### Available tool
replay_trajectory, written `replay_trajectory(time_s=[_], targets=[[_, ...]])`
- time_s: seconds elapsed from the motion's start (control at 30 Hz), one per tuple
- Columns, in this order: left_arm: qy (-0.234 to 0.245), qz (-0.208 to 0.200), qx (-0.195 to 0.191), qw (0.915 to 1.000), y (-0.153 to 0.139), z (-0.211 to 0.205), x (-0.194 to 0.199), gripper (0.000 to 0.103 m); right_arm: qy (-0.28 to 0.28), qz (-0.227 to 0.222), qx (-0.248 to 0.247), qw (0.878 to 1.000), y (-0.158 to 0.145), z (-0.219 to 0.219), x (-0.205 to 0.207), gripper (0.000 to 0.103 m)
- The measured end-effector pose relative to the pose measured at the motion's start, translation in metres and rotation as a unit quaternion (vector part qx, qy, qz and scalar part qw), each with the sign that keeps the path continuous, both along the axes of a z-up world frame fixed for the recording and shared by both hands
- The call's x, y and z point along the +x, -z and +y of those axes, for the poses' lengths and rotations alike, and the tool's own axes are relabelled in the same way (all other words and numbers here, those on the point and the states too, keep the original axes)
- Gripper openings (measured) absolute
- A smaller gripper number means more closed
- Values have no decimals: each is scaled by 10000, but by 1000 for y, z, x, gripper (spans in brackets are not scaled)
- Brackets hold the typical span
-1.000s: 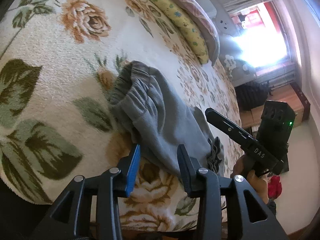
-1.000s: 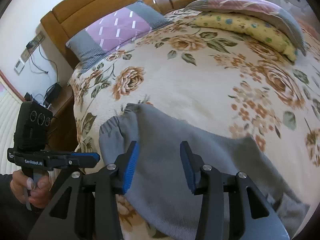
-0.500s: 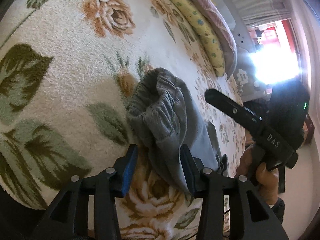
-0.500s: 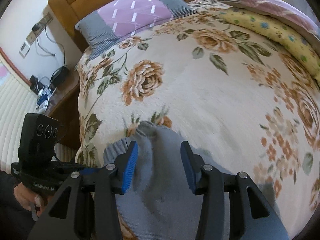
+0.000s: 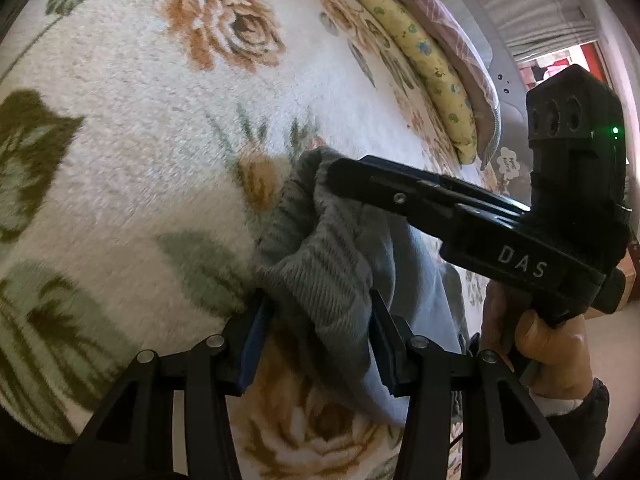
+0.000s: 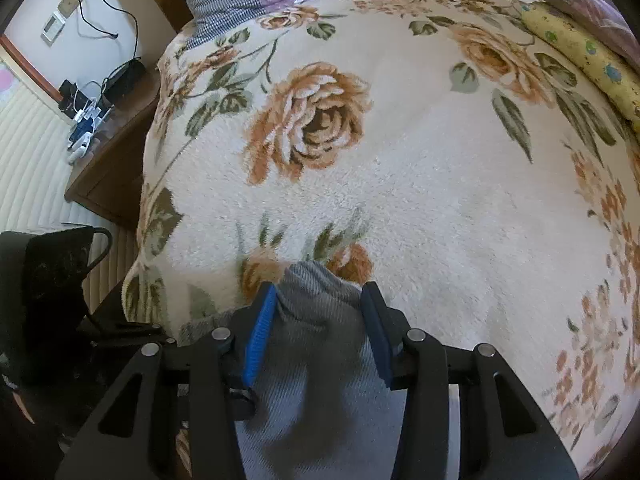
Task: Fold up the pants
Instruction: 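Grasp the waistband end with the left gripper while the right gripper grasps the bundle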
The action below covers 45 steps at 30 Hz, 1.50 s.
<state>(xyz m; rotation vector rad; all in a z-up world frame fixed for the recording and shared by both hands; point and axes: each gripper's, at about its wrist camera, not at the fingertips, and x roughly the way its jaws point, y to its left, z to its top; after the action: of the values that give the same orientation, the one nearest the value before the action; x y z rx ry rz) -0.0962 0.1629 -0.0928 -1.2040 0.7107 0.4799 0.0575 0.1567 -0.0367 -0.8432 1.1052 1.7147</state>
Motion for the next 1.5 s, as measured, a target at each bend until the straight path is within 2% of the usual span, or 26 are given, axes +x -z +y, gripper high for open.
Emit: replay_trajectory(time_s=[0.07, 0.13, 0.2, 0.3, 0.53, 0.77, 0.83, 1.03, 1.1, 1.17, 1.2, 1.27, 1.3, 1.33, 1.43, 1.5], targets=[[59, -40, 96, 9999, 0, 0, 4, 43, 55, 29, 19, 10000, 1, 0, 2, 37], [113, -78, 161, 9998, -2, 0, 6, 37, 159, 88, 112, 9998, -1, -3, 5, 20], [162, -166, 193, 9995, -5, 0, 5, 31, 389, 306, 258, 9984, -8, -10, 16, 14], [257, -235, 365, 9987, -15, -5, 7, 28, 635, 551, 439, 9955, -18, -22, 28, 13], [422, -456, 681, 9957, -44, -18, 13, 27, 968, 694, 860, 9891, -45, -50, 40, 12], [711, -690, 952, 9905, -73, -39, 29, 27, 1488, 969, 1306, 9754, -73, -92, 66, 11], [776, -719, 995, 9894, -78, -43, 34, 27, 1598, 1055, 1368, 9719, -75, -100, 72, 2], [891, -780, 1086, 9870, -86, -51, 42, 27, 1839, 1159, 1406, 9659, -76, -124, 85, 1], [928, -779, 1117, 9863, -88, -54, 44, 27, 1975, 1412, 1302, 9613, -71, -128, 91, 1], [956, -781, 1131, 9859, -89, -56, 45, 27, 2185, 1300, 1338, 9578, -73, -132, 95, 3], [979, -780, 1144, 9855, -89, -58, 47, 27, 2245, 1246, 1337, 9572, -76, -133, 96, 8], [1031, -766, 1169, 9848, -90, -61, 50, 27, 2278, 1249, 1396, 9555, -83, -134, 96, 30], [1063, -762, 1175, 9844, -91, -63, 52, 27, 2255, 1228, 1431, 9558, -87, -135, 95, 57], [1088, -755, 1182, 9841, -91, -64, 53, 27, 2222, 1153, 1486, 9567, -91, -135, 93, 74], [1199, -750, 1214, 9825, -92, -71, 59, 27, 2094, 939, 1712, 9581, -107, -133, 83, 75], [1284, -752, 1238, 9811, -94, -76, 63, 27, 2171, 618, 1553, 9617, -107, -127, 80, 74]])
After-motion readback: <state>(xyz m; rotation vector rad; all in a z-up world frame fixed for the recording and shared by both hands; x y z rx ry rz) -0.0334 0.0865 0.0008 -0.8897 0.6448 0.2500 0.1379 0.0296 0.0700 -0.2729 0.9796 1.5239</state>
